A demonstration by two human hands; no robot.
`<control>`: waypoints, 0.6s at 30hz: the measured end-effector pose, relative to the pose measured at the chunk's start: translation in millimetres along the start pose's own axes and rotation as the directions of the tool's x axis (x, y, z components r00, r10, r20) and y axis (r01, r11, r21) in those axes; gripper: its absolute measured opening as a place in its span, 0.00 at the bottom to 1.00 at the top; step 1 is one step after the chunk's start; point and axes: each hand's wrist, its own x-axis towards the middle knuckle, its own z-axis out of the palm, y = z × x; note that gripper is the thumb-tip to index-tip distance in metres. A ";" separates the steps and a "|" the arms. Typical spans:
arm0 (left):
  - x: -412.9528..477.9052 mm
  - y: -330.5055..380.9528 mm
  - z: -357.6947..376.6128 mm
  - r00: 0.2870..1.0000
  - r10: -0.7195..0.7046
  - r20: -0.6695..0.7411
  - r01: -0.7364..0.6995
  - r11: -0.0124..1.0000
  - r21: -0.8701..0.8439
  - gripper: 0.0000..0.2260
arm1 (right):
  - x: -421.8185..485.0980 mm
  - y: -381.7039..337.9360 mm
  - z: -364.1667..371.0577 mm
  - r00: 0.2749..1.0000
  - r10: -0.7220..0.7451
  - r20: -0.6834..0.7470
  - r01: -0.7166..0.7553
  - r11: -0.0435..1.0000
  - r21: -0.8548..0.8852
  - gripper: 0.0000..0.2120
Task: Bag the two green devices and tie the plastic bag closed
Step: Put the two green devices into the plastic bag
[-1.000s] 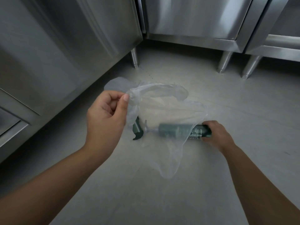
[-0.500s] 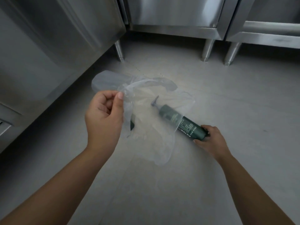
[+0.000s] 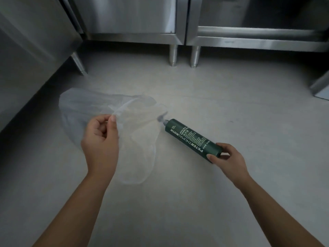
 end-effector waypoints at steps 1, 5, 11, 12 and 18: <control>-1.6 -2.0 2.0 1.000 -0.004 0.010 0.003 1.000 0.007 0.09 | -6.0 0.2 -7.2 1.000 0.001 -0.015 -0.001 1.000 0.004 0.22; -5.4 -6.2 10.7 0.999 -0.017 0.039 0.016 1.000 0.007 0.08 | -34.0 0.5 -25.6 1.000 0.007 -0.019 -0.007 1.000 0.028 0.21; -6.8 -9.6 12.2 0.998 -0.037 0.055 0.039 0.999 -0.033 0.07 | -66.9 -6.5 -34.7 1.000 -0.020 0.004 0.020 0.997 0.078 0.19; -7.4 -9.3 11.9 0.998 -0.035 0.053 0.037 0.999 -0.038 0.07 | -70.4 -9.4 -34.9 1.000 -0.029 0.009 0.028 0.996 0.087 0.19; -9.7 -5.7 -0.3 0.998 -0.032 0.054 0.035 0.998 -0.044 0.09 | -83.8 -29.1 -22.2 0.991 -0.085 0.100 0.073 0.990 0.123 0.19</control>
